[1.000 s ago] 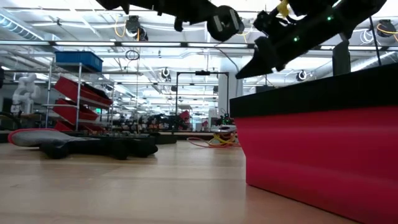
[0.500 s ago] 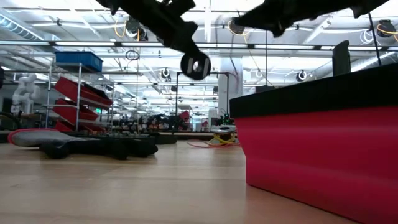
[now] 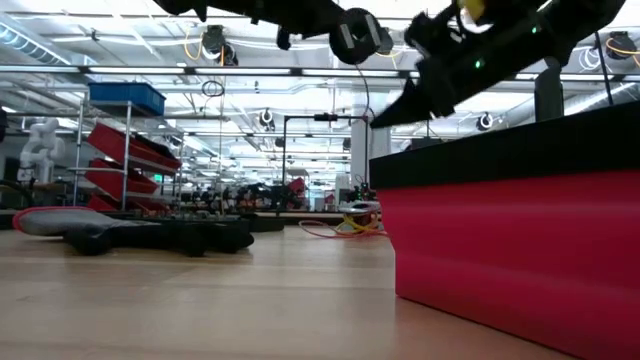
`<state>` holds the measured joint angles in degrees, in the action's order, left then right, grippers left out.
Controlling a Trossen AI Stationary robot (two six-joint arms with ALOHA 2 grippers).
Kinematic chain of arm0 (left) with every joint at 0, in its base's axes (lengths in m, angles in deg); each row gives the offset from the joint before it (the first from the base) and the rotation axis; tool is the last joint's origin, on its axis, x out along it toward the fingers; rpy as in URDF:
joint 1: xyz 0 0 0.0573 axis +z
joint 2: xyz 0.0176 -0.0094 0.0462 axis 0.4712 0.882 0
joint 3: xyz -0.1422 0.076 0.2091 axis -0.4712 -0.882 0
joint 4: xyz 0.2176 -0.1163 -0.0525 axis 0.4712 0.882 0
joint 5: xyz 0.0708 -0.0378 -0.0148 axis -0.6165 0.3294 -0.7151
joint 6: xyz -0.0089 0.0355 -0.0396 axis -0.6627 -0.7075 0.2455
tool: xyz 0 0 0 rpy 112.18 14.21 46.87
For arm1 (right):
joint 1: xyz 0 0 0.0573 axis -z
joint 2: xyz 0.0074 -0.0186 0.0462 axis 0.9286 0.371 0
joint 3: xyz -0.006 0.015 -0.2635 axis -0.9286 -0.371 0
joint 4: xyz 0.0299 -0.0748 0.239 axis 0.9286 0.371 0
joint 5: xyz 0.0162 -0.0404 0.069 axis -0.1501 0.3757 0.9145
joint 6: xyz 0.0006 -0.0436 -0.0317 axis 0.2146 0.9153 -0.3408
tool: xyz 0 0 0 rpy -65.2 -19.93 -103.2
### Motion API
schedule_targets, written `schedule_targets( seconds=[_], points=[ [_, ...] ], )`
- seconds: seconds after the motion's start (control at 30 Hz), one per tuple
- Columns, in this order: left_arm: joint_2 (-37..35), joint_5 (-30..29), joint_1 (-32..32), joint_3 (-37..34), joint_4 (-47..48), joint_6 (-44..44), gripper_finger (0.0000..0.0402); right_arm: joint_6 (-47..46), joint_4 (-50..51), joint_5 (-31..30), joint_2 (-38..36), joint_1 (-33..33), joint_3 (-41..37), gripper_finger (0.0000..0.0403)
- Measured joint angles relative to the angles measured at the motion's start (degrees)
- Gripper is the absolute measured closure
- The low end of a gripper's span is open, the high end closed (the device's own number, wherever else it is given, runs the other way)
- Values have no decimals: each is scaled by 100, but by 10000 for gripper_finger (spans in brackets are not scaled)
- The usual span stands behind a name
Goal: Coil cords
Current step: Uncoil the red wire from the spool
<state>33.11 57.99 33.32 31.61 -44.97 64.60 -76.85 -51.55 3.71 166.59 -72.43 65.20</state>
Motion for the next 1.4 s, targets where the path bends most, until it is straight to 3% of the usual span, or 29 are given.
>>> schedule_targets(
  seconds=[0.2, 0.37, 0.53, 0.73, 1.03, 1.4],
  points=[
    [0, 54, -148, 2, 1083, -215, 402, -77, 753, -1174, -355, 122, 2, 403],
    [0, -583, -277, 2, 1778, -566, 401, -203, 1609, -1322, -860, 127, 2, 403],
    [0, -606, -387, 2, 1589, -611, 402, -584, 2538, -446, -1299, 129, 2, 389],
    [0, -573, -388, 2, 1371, -590, 402, -731, 2576, 791, -1480, -41, 1, 317],
    [0, -559, -379, 2, 1245, -570, 402, -402, 1458, 1393, -1476, -300, 2, 239],
    [-2, -445, -373, 2, 980, -416, 401, -297, 570, 1423, -974, -261, -2, 247]
  ],
)
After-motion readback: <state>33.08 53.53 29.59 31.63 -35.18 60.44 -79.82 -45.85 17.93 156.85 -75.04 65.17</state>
